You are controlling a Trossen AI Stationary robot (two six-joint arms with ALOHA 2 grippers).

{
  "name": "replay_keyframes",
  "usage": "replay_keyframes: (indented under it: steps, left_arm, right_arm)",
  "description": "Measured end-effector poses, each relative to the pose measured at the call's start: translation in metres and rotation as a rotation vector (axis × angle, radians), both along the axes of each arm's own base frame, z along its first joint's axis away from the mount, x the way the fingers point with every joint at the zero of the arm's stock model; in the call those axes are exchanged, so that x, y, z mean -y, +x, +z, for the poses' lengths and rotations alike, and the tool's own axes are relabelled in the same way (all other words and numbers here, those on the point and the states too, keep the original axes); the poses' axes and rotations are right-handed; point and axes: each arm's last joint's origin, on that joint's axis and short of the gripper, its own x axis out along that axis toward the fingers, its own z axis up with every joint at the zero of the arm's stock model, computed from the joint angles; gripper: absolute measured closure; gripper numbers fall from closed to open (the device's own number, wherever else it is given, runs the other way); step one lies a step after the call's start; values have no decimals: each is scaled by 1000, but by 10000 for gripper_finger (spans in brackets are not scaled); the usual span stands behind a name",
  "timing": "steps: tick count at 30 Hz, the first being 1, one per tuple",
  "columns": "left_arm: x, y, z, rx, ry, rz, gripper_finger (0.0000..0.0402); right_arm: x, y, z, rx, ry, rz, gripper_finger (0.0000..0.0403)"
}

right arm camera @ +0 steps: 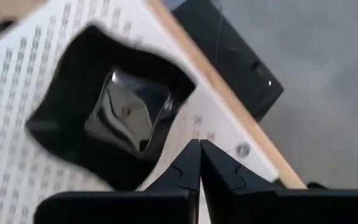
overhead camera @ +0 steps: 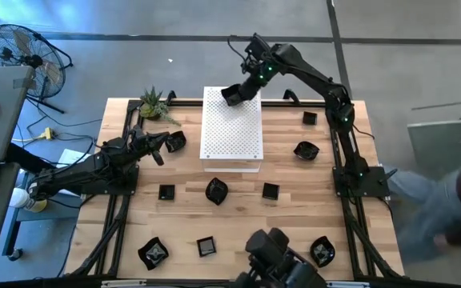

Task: Pick & Place Mini shaped plates
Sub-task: Put the black distorted square plate on the shelf

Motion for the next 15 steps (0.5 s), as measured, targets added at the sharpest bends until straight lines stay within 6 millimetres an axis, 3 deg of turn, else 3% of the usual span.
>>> replay_keyframes:
  steps: [8, 15]
  left_arm:
    - [0, 0, 0, 0, 0, 0, 401]
    - [0, 0, 0, 0, 0, 0, 401]
  right_arm:
    - [15, 12, -21, 24, -17, -10, 400]
    - [21, 21, -19, 120, -62, 11, 401]
